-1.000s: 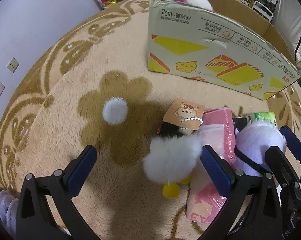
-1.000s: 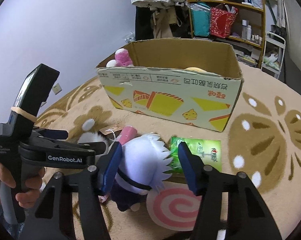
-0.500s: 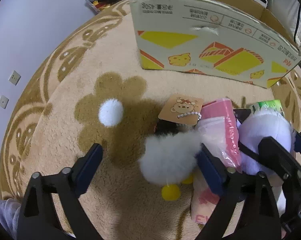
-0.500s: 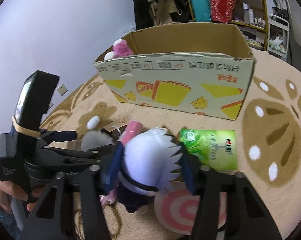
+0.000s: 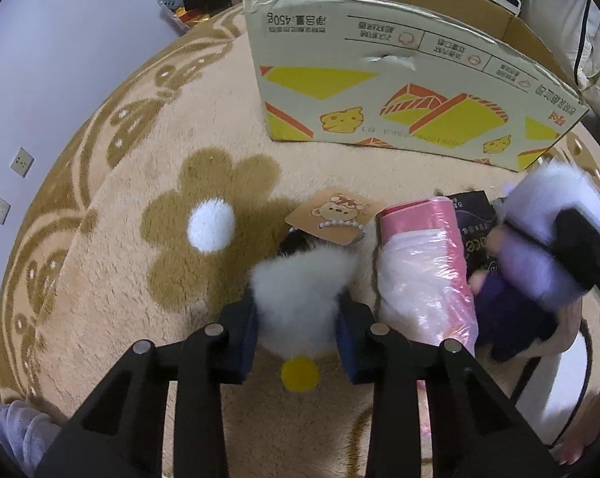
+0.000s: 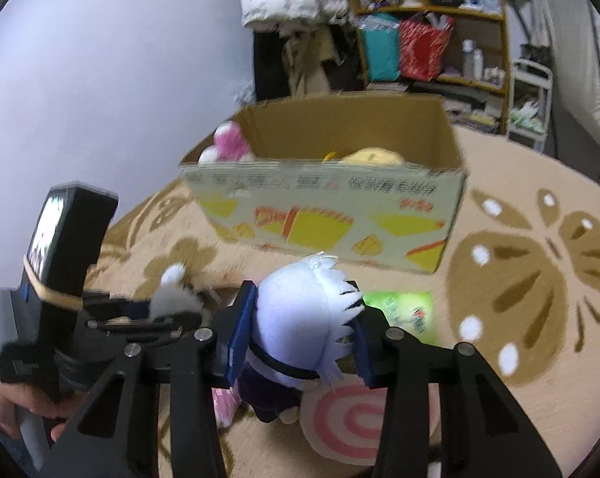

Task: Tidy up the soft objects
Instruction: 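Carry the white chick and white-haired doll into the box and release both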

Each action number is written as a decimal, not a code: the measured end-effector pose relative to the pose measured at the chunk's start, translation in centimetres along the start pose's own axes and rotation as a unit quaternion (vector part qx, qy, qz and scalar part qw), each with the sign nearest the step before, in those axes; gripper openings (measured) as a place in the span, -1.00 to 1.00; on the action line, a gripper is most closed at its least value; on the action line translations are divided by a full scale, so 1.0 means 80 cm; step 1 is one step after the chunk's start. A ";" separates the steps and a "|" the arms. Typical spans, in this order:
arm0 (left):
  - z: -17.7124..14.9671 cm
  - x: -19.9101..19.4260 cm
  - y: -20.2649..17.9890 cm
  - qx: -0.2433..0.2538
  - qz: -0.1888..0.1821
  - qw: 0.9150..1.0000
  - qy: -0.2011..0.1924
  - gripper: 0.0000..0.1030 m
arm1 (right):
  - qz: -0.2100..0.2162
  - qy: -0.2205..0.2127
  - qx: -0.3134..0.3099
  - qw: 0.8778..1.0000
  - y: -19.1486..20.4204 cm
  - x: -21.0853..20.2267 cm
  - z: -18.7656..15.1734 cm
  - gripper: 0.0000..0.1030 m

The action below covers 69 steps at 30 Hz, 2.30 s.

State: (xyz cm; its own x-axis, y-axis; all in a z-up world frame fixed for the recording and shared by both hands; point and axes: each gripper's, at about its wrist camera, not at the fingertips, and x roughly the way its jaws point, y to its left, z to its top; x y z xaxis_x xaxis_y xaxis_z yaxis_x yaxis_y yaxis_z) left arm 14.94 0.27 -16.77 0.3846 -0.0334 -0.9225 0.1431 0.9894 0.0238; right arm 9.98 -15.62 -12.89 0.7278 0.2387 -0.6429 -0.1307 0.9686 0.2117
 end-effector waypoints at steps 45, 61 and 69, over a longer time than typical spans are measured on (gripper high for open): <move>0.099 -0.190 0.014 -0.011 0.057 0.959 -0.277 -0.42 | -0.067 -0.185 -0.019 0.980 0.004 -0.099 0.107 -0.11; 0.160 -0.199 -0.019 0.035 0.051 0.945 -0.322 -0.40 | -0.100 -0.197 -0.066 0.973 -0.016 -0.049 0.153 -0.11; 0.162 -0.157 -0.049 0.068 0.048 0.951 -0.298 -0.40 | -0.091 -0.176 -0.062 0.978 -0.029 -0.011 0.151 -0.09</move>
State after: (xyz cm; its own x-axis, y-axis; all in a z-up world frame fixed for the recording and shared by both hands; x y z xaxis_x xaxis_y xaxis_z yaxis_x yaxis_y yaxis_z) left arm 21.40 -5.00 -0.30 0.8441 -0.0579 -0.5330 0.1823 0.9659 0.1838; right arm 17.79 -18.90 -3.89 0.9302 0.0427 -0.3645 -0.0410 0.9991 0.0126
